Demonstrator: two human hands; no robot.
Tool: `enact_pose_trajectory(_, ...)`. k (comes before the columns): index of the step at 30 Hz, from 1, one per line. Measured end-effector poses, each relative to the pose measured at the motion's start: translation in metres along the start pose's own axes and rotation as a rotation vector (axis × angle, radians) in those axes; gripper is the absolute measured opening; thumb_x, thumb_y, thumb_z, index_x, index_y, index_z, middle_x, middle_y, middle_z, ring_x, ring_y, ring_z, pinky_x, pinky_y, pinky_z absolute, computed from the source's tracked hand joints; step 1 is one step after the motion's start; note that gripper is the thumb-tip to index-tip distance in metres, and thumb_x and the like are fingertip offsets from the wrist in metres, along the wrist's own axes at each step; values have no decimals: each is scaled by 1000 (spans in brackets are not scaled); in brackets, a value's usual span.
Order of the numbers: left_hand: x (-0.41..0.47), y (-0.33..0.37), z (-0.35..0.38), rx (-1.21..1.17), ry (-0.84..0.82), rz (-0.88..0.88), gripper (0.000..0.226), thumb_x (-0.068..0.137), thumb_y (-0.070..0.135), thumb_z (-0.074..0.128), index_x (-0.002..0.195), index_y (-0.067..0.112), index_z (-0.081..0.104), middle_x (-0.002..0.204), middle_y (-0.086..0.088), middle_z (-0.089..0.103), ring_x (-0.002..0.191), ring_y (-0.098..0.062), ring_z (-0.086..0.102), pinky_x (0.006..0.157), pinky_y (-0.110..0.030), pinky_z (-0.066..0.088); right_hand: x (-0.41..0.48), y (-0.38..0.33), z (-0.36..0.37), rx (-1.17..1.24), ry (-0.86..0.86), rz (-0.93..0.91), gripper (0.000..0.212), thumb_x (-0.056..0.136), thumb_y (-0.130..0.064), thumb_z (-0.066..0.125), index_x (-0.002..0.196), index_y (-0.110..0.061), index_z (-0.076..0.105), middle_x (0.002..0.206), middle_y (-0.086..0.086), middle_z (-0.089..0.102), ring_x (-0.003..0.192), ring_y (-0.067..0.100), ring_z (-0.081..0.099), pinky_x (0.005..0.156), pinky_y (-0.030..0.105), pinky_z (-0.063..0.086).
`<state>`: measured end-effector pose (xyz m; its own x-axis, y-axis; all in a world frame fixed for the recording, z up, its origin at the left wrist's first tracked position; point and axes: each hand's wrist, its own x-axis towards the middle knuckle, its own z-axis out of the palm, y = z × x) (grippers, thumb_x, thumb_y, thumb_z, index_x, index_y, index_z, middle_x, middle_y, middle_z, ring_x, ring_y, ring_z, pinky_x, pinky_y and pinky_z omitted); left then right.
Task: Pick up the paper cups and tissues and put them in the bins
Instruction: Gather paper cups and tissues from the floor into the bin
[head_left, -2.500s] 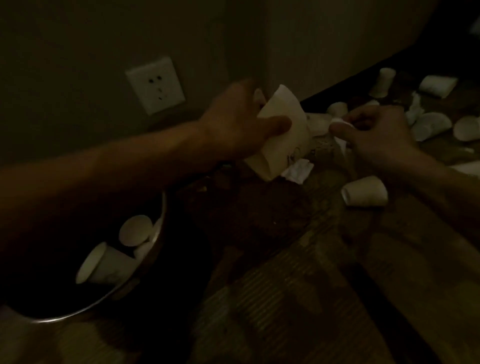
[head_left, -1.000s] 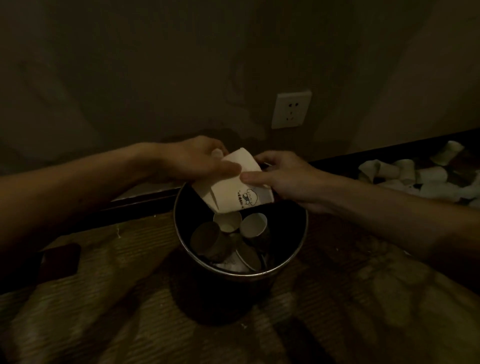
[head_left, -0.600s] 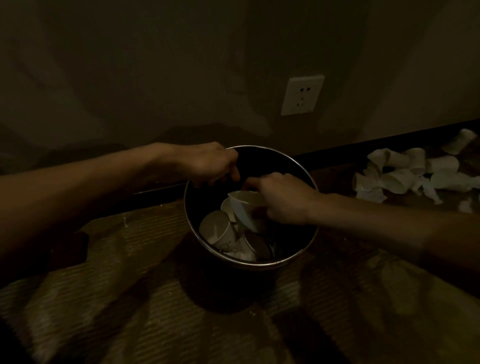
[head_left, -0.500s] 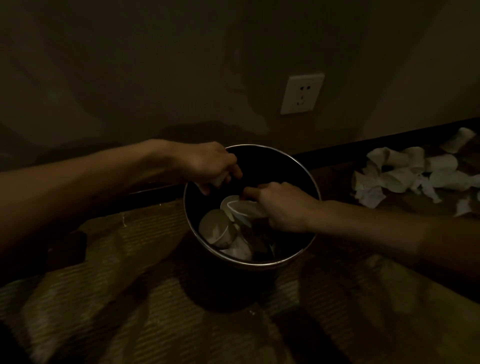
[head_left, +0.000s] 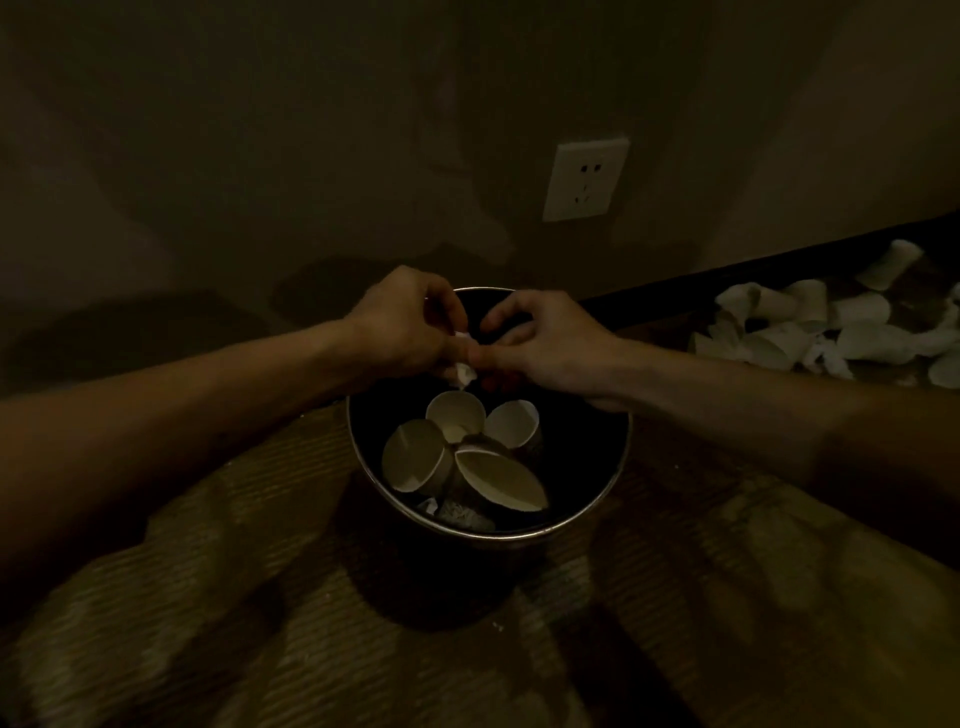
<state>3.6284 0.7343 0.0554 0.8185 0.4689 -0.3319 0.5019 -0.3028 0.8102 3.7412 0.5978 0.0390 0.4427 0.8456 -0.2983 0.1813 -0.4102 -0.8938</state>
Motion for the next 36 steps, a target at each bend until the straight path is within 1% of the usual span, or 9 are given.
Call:
enact_pose_trajectory(5,11,-13,23,71,-79,-21,19,71,12,83,82,13,68,67,2,70,54,1,66,46,-8,45,1,8,6,-232,-6,106,13,83,-10,74,95,-10,68,86,9,74,83,19,72,82,38,59)
enact_pose_trajectory(8,21,-25,36,171,-214,-56,16,77,5,79,83,16,69,81,-1,71,62,-5,67,50,-13,49,-1,10,8,-379,-144,228,20,85,-9,72,104,-6,70,101,11,72,95,21,69,89,39,56)
enact_pose_trajectory(13,29,-29,41,408,-421,-23,12,91,11,65,101,13,71,107,-8,69,92,-17,67,71,-25,56,-6,6,15,-562,-290,299,22,92,-14,63,110,-2,66,102,9,69,87,21,69,76,31,57)
enact_pose_trajectory(16,34,2,26,608,-359,72,8,96,22,58,97,15,61,102,-11,66,83,-25,69,60,-28,56,-13,-12,8,-751,-335,312,30,93,-23,63,120,-9,64,98,3,72,72,13,72,69,24,59)
enact_pose_trajectory(20,42,58,11,650,-142,235,23,91,33,62,76,15,60,81,-6,61,71,-20,61,52,-28,42,-30,-40,-20,-691,-184,145,21,94,-26,62,108,-11,67,73,-5,70,58,6,69,48,15,50)
enact_pose_trajectory(25,44,109,44,551,-41,327,33,85,38,65,64,12,66,60,0,60,48,-8,54,35,-18,35,-74,-38,-90,-704,71,-88,25,86,-39,66,68,-22,65,53,-18,59,49,-4,54,46,12,39)
enact_pose_trajectory(28,49,129,82,516,-108,382,36,87,40,65,61,15,65,48,7,59,39,2,53,30,-12,30,-96,-7,-145,-616,149,-32,26,79,-46,64,67,-23,65,59,-15,63,52,-2,56,46,11,40)
enact_pose_trajectory(30,61,141,115,518,-166,399,29,86,46,64,70,21,65,59,7,64,48,0,60,34,-13,37,-100,31,-178,-578,225,28,24,79,-45,66,69,-23,66,63,-14,65,56,-5,58,48,7,40)
enact_pose_trajectory(36,128,145,225,630,-277,326,27,92,40,58,101,15,65,90,3,57,78,-10,55,61,-25,48,-82,176,-255,-412,282,228,4,90,-34,64,90,-31,66,101,-4,69,83,12,65,79,40,57)
